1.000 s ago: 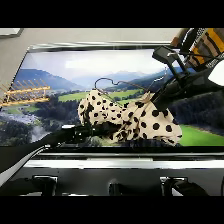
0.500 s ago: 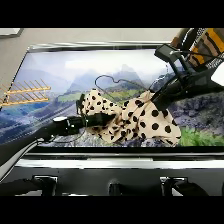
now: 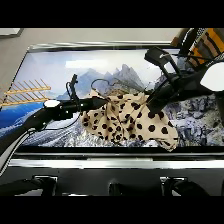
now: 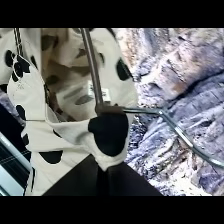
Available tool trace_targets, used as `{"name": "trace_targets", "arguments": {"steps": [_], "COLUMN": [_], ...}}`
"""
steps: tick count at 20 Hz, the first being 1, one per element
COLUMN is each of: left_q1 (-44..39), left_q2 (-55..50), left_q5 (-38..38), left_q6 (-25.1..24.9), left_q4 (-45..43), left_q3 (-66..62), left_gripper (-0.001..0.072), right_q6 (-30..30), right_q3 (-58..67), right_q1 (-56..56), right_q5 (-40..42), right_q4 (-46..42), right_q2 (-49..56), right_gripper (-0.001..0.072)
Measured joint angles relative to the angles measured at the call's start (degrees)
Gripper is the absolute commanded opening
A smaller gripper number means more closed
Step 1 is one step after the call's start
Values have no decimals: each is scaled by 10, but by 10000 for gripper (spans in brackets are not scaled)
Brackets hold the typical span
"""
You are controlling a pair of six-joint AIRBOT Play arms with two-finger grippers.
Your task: Fold the clothes and pants, and hang the long-sleeved shirts on hangers.
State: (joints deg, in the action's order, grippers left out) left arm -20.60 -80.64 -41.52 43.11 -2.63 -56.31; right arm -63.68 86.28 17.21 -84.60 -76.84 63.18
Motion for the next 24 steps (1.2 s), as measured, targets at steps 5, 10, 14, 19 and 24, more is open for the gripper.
{"name": "trace_targets", "arguments": {"steps": [5,10,14,19,24], "left_q1": [2,2,-10,-45,-61], "left_q2": [1,6,7,-9,-33], "left_q5": [9,-32,-64,-28,7], "left_q6": [50,186,265,300,309], "left_q4": [-46,-182,-240,-247,-236], "left_q3": [-10,-11,-10,-9,-9], "left_gripper": [576,576,577,575,484], "right_q6": [-24,-30,-33,-43,-46], "right_q3": [0,0,0,0,0], "right_q1": [10,12,13,13,13], "right_q5": [6,7,7,7,6], "right_q4": [-33,-42,-44,-44,-44], "right_q2": [0,0,0,0,0], "right_gripper": [16,17,17,17,17]}}
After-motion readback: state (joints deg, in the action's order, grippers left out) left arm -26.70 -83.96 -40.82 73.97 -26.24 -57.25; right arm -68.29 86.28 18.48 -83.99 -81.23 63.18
